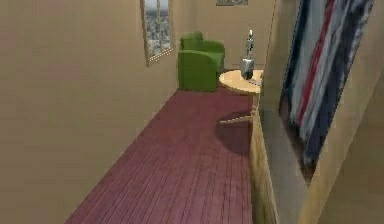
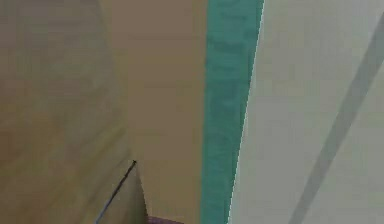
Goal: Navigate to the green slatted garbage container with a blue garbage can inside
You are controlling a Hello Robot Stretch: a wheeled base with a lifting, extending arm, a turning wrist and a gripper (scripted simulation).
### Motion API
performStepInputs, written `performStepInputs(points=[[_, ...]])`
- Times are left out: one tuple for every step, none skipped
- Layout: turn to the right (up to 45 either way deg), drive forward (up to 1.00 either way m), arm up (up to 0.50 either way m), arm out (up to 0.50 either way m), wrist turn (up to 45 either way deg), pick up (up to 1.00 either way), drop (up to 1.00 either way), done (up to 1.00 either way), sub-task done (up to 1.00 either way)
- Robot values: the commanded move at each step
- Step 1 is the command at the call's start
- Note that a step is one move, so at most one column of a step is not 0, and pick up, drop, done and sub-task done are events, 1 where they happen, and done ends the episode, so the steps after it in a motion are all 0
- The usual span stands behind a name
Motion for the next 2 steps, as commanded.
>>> performStepInputs(points=[[0.0,1.0,0.0,0.0,0.0,0.0,0.0,0.0,0.0],[-3.0,0.0,0.0,0.0,0.0,0.0,0.0,0.0,0.0]])
